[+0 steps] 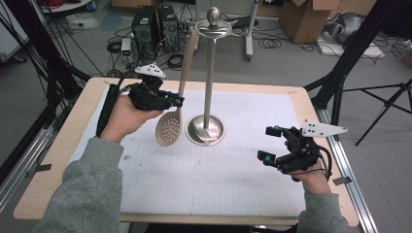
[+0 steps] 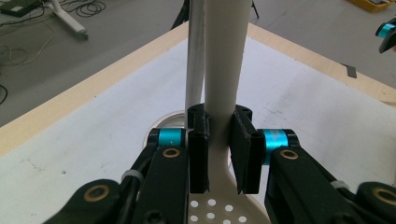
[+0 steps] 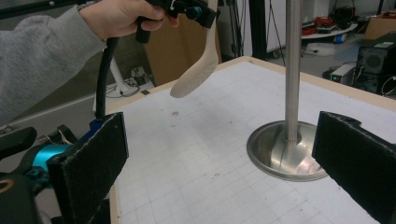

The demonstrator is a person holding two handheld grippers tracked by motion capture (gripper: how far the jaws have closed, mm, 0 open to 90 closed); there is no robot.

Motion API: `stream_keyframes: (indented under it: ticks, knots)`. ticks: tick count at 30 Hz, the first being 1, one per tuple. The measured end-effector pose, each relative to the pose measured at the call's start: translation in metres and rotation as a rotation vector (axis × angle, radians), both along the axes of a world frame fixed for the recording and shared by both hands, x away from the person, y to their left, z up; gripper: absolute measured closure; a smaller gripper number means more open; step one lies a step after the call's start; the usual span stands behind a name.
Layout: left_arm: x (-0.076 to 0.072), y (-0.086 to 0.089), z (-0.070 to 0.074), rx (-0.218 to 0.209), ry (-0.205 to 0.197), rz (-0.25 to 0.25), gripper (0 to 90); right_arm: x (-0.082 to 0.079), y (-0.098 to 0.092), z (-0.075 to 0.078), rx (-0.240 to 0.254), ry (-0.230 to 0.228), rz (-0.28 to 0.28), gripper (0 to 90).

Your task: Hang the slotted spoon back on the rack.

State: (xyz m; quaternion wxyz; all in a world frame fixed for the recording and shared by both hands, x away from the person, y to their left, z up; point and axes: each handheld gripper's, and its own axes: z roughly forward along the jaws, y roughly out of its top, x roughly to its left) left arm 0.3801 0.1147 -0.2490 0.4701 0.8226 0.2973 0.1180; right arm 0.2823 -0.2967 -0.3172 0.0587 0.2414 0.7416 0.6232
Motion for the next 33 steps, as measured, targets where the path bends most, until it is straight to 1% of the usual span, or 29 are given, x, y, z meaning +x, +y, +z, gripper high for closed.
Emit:
stream_keyframes:
  ticks: [9,11,13,16,19,20,22,24,26,30,31,32,33]
  knots:
    - [0.003,-0.005,-0.003,-0.007,0.000,0.004,77.5,-0.001,-0.001,0.000,0.004,0.009,-0.002,2.2]
    - [0.003,-0.005,-0.003,-0.004,-0.005,0.005,77.5,-0.001,-0.002,0.000,0.010,0.008,-0.004,2.2]
    - [0.004,-0.006,-0.003,0.014,-0.008,0.011,77.5,-0.001,-0.004,0.001,0.018,0.005,-0.010,2.2]
    - [0.005,-0.006,-0.002,0.023,-0.011,0.008,77.4,-0.001,-0.005,0.001,0.023,0.001,-0.010,2.3]
    - [0.005,-0.007,-0.003,0.018,-0.008,0.003,77.2,-0.001,-0.005,0.001,0.019,0.005,-0.013,2.2]
    - [0.005,-0.008,-0.003,0.023,-0.012,0.003,76.7,-0.001,-0.004,0.001,0.015,0.006,-0.010,2.2]
    - [0.005,-0.009,-0.004,0.030,-0.046,-0.001,73.5,-0.001,-0.004,0.001,0.013,0.001,-0.005,2.2]
    - [0.003,-0.008,-0.003,0.001,-0.050,-0.008,67.5,-0.002,-0.004,0.001,0.015,0.006,-0.005,2.2]
    - [0.001,-0.007,-0.001,-0.011,-0.074,-0.020,60.7,-0.001,-0.005,0.001,0.016,-0.001,-0.008,2.2]
    - [-0.003,0.000,0.001,-0.042,-0.085,-0.041,50.4,-0.002,-0.006,0.001,0.019,0.002,-0.014,2.2]
    - [-0.005,0.001,0.000,-0.057,-0.085,-0.042,49.6,-0.002,-0.006,0.001,0.019,0.002,-0.015,2.2]
    - [-0.006,0.004,0.000,-0.064,-0.094,-0.044,48.3,-0.002,-0.006,0.001,0.018,0.000,-0.013,2.2]
    - [-0.007,0.006,-0.001,-0.072,-0.097,-0.045,45.2,-0.002,-0.006,0.001,0.017,0.001,-0.013,2.2]
